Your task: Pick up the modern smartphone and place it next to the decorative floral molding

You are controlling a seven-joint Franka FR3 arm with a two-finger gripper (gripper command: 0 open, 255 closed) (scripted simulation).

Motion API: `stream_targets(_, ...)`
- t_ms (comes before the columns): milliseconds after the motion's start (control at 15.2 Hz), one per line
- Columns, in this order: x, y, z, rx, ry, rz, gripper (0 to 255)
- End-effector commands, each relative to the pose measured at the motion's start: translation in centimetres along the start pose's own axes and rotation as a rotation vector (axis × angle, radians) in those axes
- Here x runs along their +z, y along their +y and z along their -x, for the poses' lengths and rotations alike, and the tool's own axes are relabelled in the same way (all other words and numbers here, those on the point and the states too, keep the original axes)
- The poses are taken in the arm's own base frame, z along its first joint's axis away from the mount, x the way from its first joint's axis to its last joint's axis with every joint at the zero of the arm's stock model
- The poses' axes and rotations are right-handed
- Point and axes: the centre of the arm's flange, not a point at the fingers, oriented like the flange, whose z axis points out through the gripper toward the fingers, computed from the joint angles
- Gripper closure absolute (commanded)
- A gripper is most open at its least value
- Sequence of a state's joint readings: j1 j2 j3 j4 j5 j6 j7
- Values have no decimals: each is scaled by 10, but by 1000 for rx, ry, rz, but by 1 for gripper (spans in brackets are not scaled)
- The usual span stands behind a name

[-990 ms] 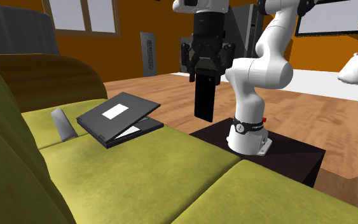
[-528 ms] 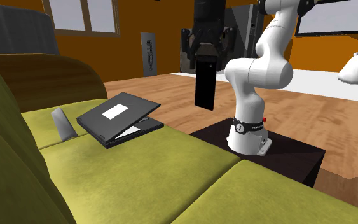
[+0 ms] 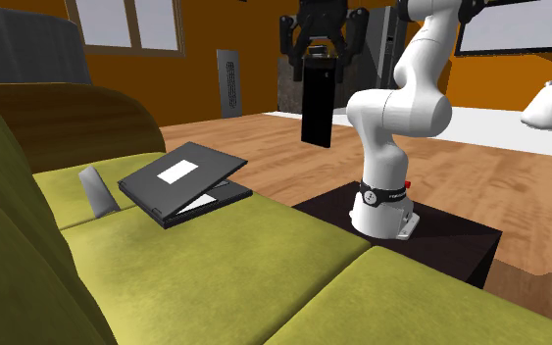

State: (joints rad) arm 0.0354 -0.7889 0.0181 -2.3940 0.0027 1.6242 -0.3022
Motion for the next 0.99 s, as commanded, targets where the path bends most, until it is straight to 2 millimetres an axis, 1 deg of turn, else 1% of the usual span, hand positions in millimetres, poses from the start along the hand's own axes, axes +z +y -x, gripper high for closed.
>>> stream_targets(0,-11,0,-1,0,0,0,255)
stream_targets(66,-15,0,-1,0,0,0,255)
stream_targets(924,21,164,34,0,0,0,255)
